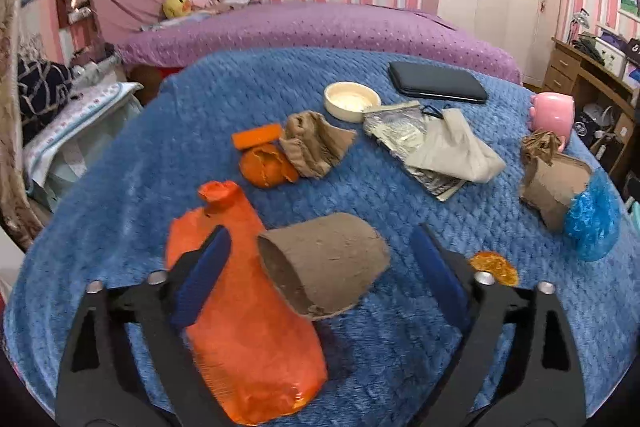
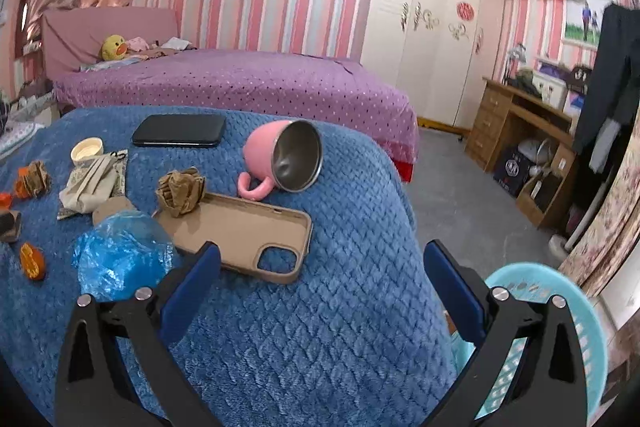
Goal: Collect trash
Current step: 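Grasp the brown cardboard scrap with left tool while right tool grasps blue plastic bag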
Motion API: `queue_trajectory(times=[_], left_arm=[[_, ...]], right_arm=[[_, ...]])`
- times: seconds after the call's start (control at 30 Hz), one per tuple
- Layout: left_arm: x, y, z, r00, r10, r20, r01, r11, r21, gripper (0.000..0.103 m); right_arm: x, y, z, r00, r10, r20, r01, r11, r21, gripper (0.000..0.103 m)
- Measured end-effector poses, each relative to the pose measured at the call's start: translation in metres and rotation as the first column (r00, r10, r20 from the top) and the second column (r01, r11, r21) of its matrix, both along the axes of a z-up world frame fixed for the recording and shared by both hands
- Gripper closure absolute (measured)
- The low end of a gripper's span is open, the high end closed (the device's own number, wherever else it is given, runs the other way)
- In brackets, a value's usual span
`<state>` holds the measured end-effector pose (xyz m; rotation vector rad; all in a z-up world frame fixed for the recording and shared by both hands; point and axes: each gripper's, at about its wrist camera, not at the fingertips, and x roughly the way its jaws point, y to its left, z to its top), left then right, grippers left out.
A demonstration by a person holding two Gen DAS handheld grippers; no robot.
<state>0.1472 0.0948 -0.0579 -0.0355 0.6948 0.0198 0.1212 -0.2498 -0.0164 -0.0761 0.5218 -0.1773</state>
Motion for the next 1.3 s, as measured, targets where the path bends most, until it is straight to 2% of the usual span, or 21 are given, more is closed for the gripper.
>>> queue_trajectory(times=[0.07, 0.3, 0.47, 0.67, 0.77, 0.93, 1.0, 1.07, 1.3], left_arm=[[-0.001, -0.005, 0.002, 1.000, -0.025, 0.004, 0.025, 0.999, -0.025, 0.028], [-0.007, -0.028, 0.016, 0.994, -0.077, 0.072, 0.078, 0.997, -0.016, 0.028], [-0.007, -0.039, 0.015, 0.994, -0.081, 0.076, 0.079, 0.996, 0.028, 0.029], [-0.008, -0.030, 0.017, 0.995, -0.057, 0.085, 0.055, 0.998, 0.025, 0.057], [-0.009, -0.024, 0.017, 0.995, -0.037, 0.088, 0.035, 0.999, 0.034, 0.077], [-0.008, -0.008, 0.019, 0.997, -0.005, 0.083, 0.006, 1.000, -0.018, 0.088], [-0.007, -0.005, 0.020, 0.997, -0.003, 0.080, 0.006, 0.999, -0.033, 0.102], [-0.007, -0.003, 0.021, 0.997, 0.001, 0.083, 0.004, 0.999, -0.051, 0.102], [-0.014, -0.007, 0.030, 0.993, 0.006, 0.116, -0.004, 1.000, -0.015, 0.103]], right_arm=[[0.000, -0.004, -0.001, 1.000, -0.006, 0.001, 0.006, 1.000, 0.022, 0.004], [0.001, -0.005, -0.004, 1.000, -0.008, -0.010, 0.009, 0.999, 0.044, 0.004], [0.000, -0.005, -0.005, 1.000, -0.007, -0.012, 0.008, 0.999, 0.044, 0.004], [-0.001, -0.003, -0.004, 1.000, -0.005, -0.012, 0.005, 0.999, 0.050, 0.004], [-0.001, -0.001, -0.005, 1.000, 0.001, -0.017, 0.000, 0.999, 0.051, 0.004], [-0.001, 0.002, -0.004, 1.000, 0.005, -0.016, -0.004, 0.999, 0.051, 0.004], [0.000, 0.002, -0.005, 1.000, 0.006, -0.016, -0.005, 0.999, 0.052, 0.004], [-0.001, 0.003, -0.005, 1.000, 0.008, -0.014, -0.008, 0.999, 0.053, 0.004], [-0.005, 0.010, 0.000, 0.999, 0.042, 0.005, -0.042, 0.997, 0.059, 0.004]])
